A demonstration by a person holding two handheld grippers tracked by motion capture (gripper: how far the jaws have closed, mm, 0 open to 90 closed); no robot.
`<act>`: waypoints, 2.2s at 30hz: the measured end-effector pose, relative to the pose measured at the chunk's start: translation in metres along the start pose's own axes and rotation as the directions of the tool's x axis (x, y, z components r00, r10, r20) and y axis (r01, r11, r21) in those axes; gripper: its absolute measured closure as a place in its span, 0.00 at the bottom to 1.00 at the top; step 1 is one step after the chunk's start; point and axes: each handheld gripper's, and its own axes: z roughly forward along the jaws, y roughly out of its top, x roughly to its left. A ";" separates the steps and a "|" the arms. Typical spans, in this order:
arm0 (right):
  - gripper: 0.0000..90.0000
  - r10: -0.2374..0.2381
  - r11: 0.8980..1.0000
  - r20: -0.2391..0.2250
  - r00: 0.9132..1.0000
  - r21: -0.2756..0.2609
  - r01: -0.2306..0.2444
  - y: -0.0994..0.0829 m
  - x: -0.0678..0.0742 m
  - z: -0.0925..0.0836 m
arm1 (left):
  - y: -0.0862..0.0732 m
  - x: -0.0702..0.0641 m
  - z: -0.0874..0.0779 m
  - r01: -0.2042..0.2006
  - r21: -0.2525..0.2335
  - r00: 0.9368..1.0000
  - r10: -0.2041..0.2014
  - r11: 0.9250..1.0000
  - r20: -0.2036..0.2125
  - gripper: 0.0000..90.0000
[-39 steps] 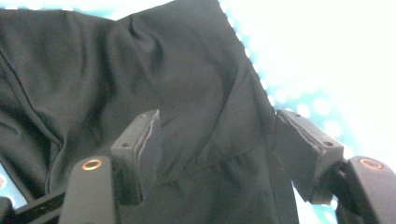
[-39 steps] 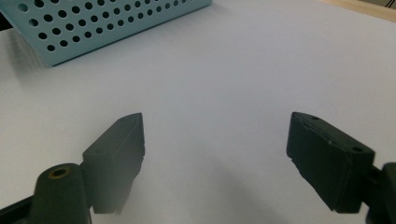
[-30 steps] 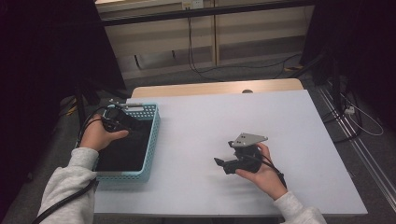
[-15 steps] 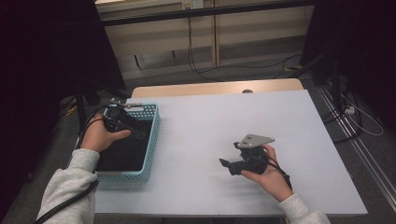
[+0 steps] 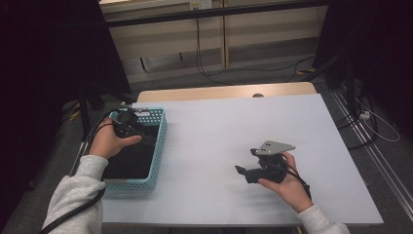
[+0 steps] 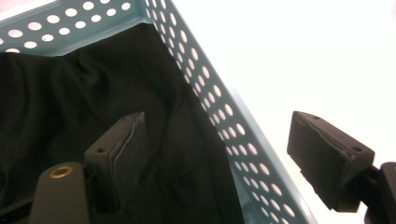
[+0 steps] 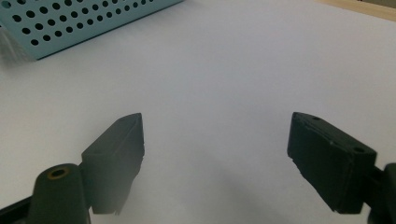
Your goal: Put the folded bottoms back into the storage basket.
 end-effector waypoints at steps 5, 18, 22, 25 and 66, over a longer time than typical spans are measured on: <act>0.21 0.002 1.000 0.000 1.000 -0.001 -0.002 0.000 -0.001 -0.002 | 0.001 -0.003 -0.001 -0.011 -0.003 1.000 0.011 1.000 0.003 0.22; 0.20 0.008 1.000 -0.001 1.000 0.007 -0.008 -0.003 -0.003 -0.005 | 0.007 -0.019 0.000 -0.033 -0.023 0.999 0.034 0.999 0.031 0.21; 0.20 0.011 1.000 -0.001 1.000 0.005 -0.011 -0.006 -0.006 -0.008 | 0.010 -0.027 0.001 -0.053 -0.028 0.998 0.054 0.998 0.044 0.21; 0.20 0.012 1.000 0.002 1.000 0.006 -0.012 -0.008 -0.008 -0.011 | 0.013 -0.032 0.002 -0.062 -0.035 0.997 0.064 0.997 0.052 0.20; 0.20 0.023 1.000 0.025 0.999 0.018 -0.023 -0.023 -0.027 -0.034 | 0.015 -0.085 0.032 -0.162 -0.068 0.972 0.171 0.985 0.162 0.18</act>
